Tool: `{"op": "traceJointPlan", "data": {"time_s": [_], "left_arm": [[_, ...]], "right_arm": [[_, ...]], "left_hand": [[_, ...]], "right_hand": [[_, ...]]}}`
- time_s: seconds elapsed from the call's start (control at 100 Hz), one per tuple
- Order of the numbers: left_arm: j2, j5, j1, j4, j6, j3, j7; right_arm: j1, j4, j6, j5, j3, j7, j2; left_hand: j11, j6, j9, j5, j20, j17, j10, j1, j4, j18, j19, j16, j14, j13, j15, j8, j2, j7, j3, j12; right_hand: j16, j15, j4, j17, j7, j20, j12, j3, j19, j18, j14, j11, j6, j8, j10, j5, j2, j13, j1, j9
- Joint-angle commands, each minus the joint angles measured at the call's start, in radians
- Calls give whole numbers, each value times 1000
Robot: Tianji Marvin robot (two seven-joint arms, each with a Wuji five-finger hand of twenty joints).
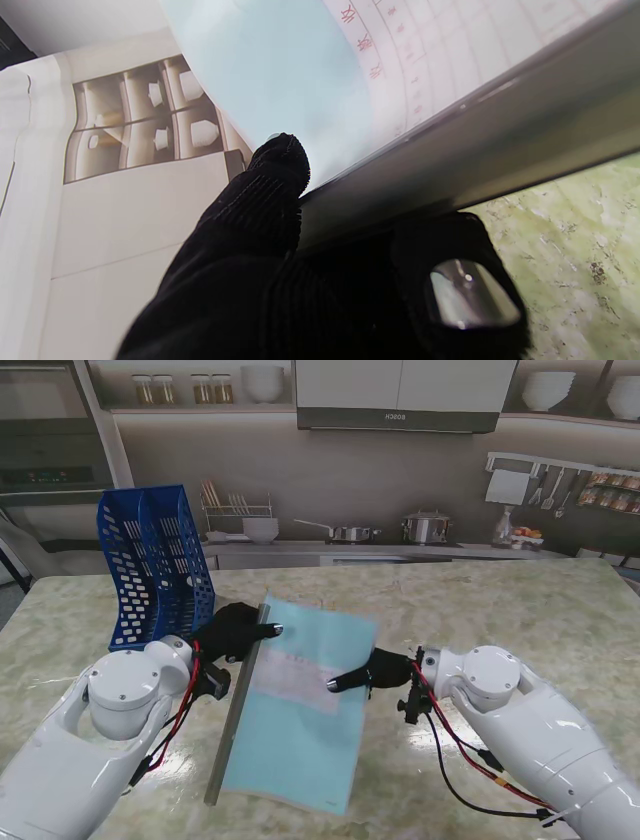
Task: Open the sliding file folder, put the receipt in and insert it into the document holder
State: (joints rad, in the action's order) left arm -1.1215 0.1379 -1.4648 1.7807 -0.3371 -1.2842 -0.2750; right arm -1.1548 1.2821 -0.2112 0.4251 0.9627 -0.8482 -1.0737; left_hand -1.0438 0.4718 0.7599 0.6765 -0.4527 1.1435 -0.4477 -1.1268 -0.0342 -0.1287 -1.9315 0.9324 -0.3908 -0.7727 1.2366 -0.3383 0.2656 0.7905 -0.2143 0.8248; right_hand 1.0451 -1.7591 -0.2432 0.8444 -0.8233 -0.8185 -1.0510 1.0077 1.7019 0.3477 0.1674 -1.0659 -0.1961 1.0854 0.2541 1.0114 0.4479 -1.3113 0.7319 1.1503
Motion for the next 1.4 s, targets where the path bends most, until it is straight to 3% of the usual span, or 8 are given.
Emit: {"op": "traceJointPlan", "data": {"time_s": [0.0,0.4,0.51,0.73,0.89,0.98,1.08,1.39], "left_arm": [[-7,1,14,16,-6,1,0],[-11,3,28,13,-23,7,8],[-12,3,27,12,-21,9,13],[-12,-4,28,17,-25,10,19],[-17,-3,25,18,-25,11,36],[-21,2,19,17,-18,12,53],[-26,16,10,17,-13,11,66],[-45,55,-18,4,21,5,137]], "right_arm": [[-7,-2,2,-2,-14,-13,-5],[-7,-3,-4,-2,-18,-15,-4],[-9,-2,-2,-2,-15,-13,-4],[-12,0,-1,-2,-14,-15,-3],[-11,2,-1,-1,-15,-15,-3],[-14,6,-2,-2,-10,-11,-3],[-22,18,-1,-4,3,0,-3],[-68,87,-10,-11,70,56,-1]], "left_hand": [[-30,56,81,56,30,-40,-5,-164,-33,-192,-128,0,-169,-141,203,12,-133,-46,-77,-20],[-26,53,76,55,29,-40,-5,-164,-34,-192,-128,3,-173,-137,200,13,-137,-52,-75,-25],[-9,9,56,37,38,-44,19,-164,-31,-187,-104,5,-176,-102,179,2,-143,-39,-60,-33],[1,20,56,38,39,-45,11,-164,-32,-183,-99,14,-190,-99,170,8,-144,-43,-63,-41],[44,13,34,41,59,-54,27,-164,-32,-149,-45,10,-192,-59,129,20,-162,-71,-39,-77],[83,5,27,41,72,-104,27,-164,-31,-93,11,-19,-207,-25,77,22,-142,-84,-38,-116],[93,2,18,33,69,-126,22,-164,-30,-73,30,-36,-204,-15,63,26,-86,-90,-34,-134],[95,-5,19,-11,56,-147,27,-164,-31,-70,52,-61,-181,-9,62,12,15,-74,-65,-140]], "right_hand": [[21,-73,126,63,-111,17,-11,243,212,-46,-8,-90,229,37,248,167,4,10,159,79],[22,-73,126,70,-107,21,-11,251,212,-37,-4,-86,225,39,250,175,11,10,160,87],[23,-73,125,70,-105,22,-11,251,212,-35,-3,-85,225,40,251,174,11,10,161,88],[24,-73,126,74,-104,24,-11,256,214,-31,0,-83,221,41,253,180,17,10,162,92],[25,-73,125,75,-103,25,-12,256,214,-28,1,-83,221,43,253,180,15,10,161,92],[25,-73,125,75,-102,25,-12,256,214,-28,1,-83,223,43,251,180,15,10,161,92],[25,-73,125,74,-102,26,-12,255,214,-28,1,-83,223,44,251,180,15,10,161,92],[26,-73,125,76,-99,27,-12,256,215,-30,-1,-82,221,44,252,181,18,10,161,95]]}}
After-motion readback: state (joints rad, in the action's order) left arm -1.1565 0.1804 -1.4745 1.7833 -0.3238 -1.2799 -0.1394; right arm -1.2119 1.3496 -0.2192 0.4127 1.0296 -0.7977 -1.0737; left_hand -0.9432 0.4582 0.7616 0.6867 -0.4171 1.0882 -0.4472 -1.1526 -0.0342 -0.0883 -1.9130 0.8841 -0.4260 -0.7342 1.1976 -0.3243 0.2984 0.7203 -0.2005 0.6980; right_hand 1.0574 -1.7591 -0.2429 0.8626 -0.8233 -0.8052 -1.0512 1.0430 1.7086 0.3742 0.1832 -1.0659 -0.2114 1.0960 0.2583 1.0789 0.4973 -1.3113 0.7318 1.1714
